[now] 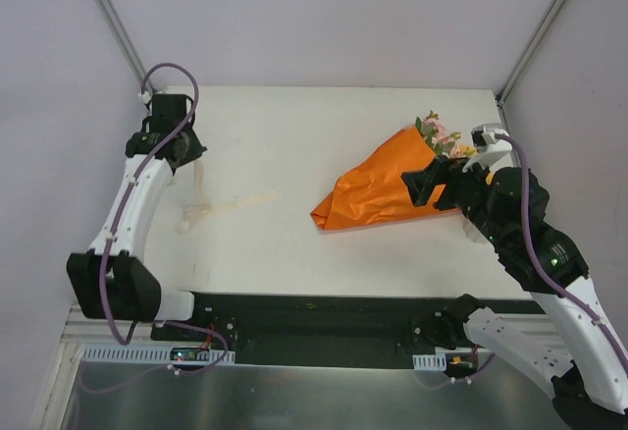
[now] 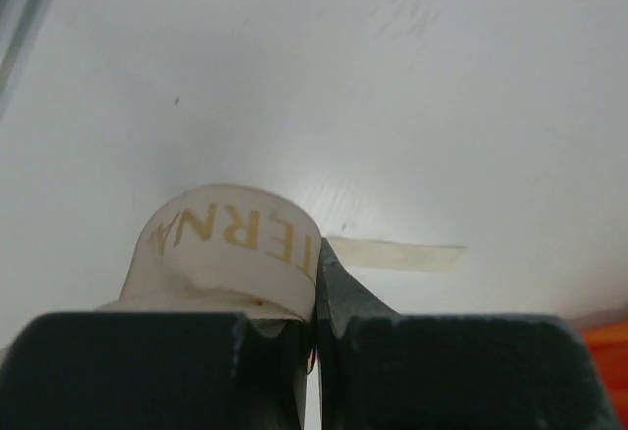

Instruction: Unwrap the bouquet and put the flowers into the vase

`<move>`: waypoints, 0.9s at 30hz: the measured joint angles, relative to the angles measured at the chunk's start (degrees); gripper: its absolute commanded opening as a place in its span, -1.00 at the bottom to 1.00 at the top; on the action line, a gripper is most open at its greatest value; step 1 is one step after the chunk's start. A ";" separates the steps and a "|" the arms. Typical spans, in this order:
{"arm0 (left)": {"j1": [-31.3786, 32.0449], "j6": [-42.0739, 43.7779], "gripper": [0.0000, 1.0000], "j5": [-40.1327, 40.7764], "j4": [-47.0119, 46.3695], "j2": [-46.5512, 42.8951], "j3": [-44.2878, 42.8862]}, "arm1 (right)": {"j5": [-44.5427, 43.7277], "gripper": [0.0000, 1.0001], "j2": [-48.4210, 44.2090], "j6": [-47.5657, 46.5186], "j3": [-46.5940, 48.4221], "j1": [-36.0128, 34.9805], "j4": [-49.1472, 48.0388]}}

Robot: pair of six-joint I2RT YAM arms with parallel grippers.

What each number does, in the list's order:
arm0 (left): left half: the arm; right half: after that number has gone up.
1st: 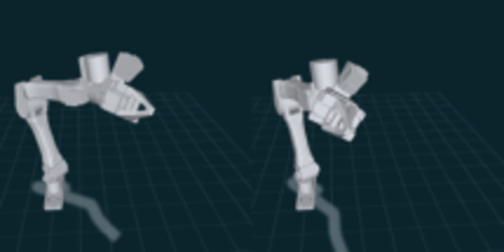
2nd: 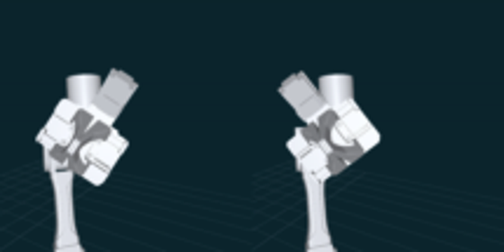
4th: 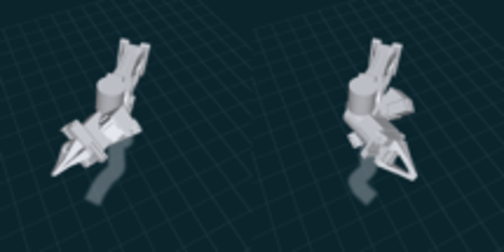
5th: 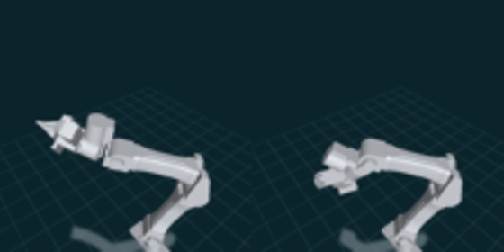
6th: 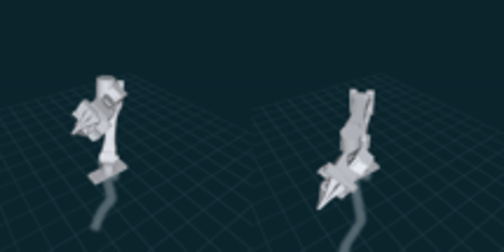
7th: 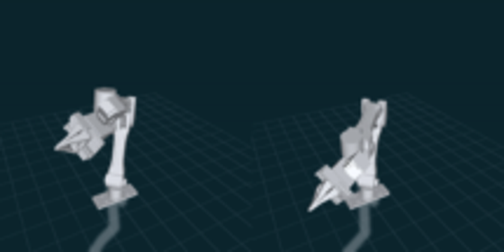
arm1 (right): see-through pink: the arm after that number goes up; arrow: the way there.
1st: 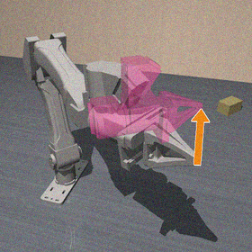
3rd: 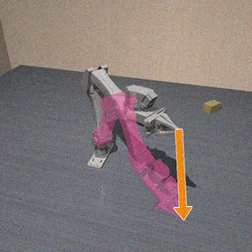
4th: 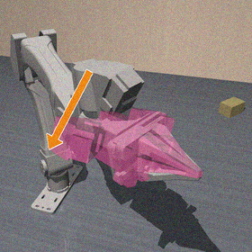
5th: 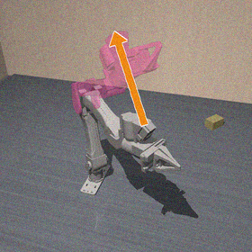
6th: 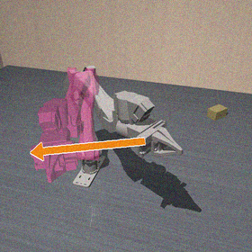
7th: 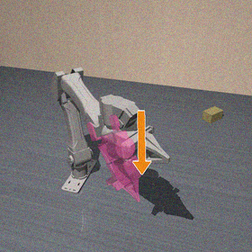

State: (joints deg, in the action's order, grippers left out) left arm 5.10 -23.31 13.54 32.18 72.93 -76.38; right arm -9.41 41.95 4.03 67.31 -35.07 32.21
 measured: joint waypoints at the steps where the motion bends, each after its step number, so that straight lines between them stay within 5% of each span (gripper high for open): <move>1: -1.60 -0.87 -1.00 -1.18 1.22 2.58 1.20 | 0.07 0.66 -0.09 0.02 -0.26 0.00 0.07; 8: -7.02 -4.81 -0.90 -0.46 8.94 5.90 -0.85 | 0.35 0.67 -1.77 0.37 -4.04 0.00 0.33; 9: -7.02 -4.85 -0.43 -0.09 8.79 4.96 -1.84 | 0.50 0.67 -1.62 0.48 -4.55 0.00 0.44; 12: -6.95 -4.83 0.27 0.52 8.24 2.60 -2.84 | 1.57 0.67 -0.28 1.09 -5.68 0.00 0.70; 13: -6.95 -5.05 0.63 0.61 8.24 2.19 -2.78 | 2.29 0.68 0.33 1.36 -6.10 0.00 0.68; 16: -6.97 -5.68 0.87 0.50 8.26 2.45 -2.10 | 4.61 0.68 1.51 2.32 -8.11 0.00 0.72; 18: -6.97 -6.01 0.89 0.04 8.44 3.23 -1.46 | 5.99 0.68 1.31 3.39 -10.71 0.00 0.79; 20: -6.95 -6.19 0.63 -1.36 8.81 4.24 -1.42 | 6.93 0.68 0.44 4.66 -13.75 0.00 1.07; 23: -6.58 -6.56 0.49 -6.16 6.99 4.81 -0.31 | 7.45 0.68 -0.79 6.69 -17.86 0.00 1.84; 27: 0.37 -7.23 0.42 -14.21 0.35 5.31 4.22 | 6.60 0.68 -1.14 9.31 -20.72 -0.07 3.48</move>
State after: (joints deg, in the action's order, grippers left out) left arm 5.48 -30.55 -0.67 32.53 78.24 -72.16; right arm -2.81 40.82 13.34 46.59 -35.14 35.68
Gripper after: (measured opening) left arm 0.734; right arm 0.838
